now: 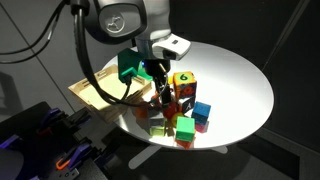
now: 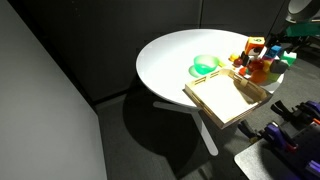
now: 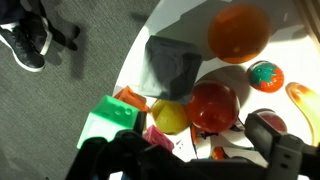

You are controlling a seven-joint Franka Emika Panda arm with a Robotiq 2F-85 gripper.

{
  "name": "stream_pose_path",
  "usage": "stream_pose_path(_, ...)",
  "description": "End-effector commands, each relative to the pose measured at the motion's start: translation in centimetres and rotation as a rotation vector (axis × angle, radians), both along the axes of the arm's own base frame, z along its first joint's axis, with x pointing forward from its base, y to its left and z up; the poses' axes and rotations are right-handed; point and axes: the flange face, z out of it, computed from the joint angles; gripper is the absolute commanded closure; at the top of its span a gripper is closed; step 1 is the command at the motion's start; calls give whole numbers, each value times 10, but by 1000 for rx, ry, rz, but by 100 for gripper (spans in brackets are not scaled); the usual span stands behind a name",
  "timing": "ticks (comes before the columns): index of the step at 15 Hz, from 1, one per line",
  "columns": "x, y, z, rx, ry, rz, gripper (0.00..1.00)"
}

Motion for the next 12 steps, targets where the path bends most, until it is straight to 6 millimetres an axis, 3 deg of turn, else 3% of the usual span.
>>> stream_pose_path(1,-6,5,8,-2,-24,-55,0)
stream_pose_path(12,-17,2,20,27,-40,-89,0)
